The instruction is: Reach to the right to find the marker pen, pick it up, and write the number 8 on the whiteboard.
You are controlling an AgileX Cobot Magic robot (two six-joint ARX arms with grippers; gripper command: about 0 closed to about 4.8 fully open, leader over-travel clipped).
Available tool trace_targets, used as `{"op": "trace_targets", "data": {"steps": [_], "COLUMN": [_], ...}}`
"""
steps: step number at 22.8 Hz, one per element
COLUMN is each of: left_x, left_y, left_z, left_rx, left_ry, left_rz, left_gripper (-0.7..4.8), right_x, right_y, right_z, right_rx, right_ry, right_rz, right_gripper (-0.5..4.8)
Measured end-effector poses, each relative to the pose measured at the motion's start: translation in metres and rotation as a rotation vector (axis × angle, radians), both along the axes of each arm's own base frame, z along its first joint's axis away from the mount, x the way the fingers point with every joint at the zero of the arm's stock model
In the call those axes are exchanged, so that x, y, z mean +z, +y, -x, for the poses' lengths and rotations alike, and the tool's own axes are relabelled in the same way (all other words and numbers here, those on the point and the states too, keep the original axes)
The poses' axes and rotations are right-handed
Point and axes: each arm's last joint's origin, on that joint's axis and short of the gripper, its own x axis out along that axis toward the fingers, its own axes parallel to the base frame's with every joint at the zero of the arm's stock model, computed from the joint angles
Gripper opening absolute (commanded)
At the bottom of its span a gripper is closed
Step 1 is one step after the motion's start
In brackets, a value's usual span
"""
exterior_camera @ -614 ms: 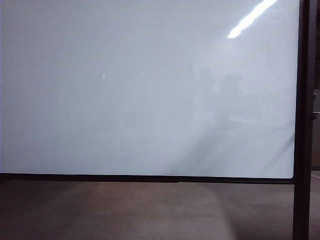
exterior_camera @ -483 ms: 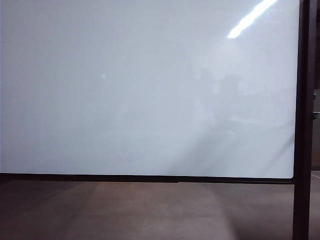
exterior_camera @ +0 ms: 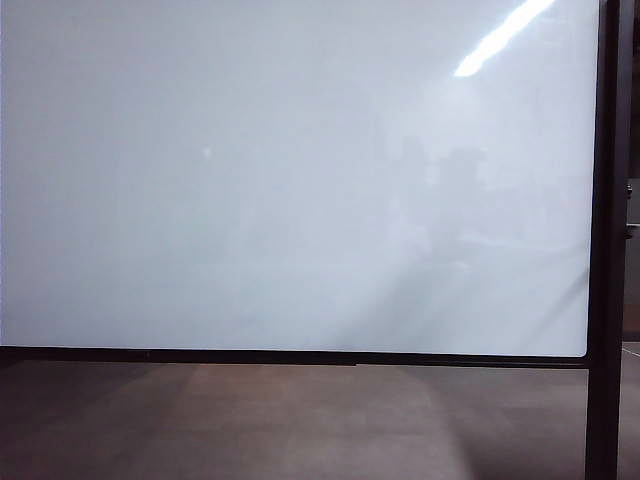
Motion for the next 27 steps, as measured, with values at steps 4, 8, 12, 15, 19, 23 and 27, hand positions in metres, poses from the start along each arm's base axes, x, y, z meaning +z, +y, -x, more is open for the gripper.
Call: {"op": "trace_targets", "data": {"steps": [4,8,12,15,19,23,27], "left_x": [0.0,0.0,-0.007,-0.018,-0.028,-0.032,-0.033], "left_y": [0.0,-0.003,-0.017,-0.033,-0.049,-0.055,-0.056], "left_z": [0.0,0.0,0.0,0.002,0.01,0.015,0.016], "left_rx": [0.0,-0.025,-0.173,-0.339,-0.532,-0.669,-0.692], "left_ry": [0.0,0.0,0.016,0.05,0.14,0.192,0.195], "left_rz": [0.0,0.0,-0.002,-0.011,-0.045,-0.064,-0.063], "left_gripper": [-0.05,-0.05,-0.05,-0.05,-0.05,-0.05,-0.05], "right_x": [0.0,0.0,0.0,0.0,0.0,0.0,0.0], "right_y": [0.0,0.0,0.0,0.0,0.0,0.0,0.0], "right_z": [0.0,0.0,0.0,0.0,0.0,0.0,0.0], "right_rx": [0.0,0.0,0.0,0.001,0.001,0.0,0.001], "right_ry": [0.0,0.0,0.0,0.001,0.0,0.0,0.0], "right_rz": [0.0,0.0,0.0,0.0,0.0,0.0,-0.039], "right_gripper": [-0.01,-0.01,-0.01,-0.01,-0.01,-0.01,-0.01]}}
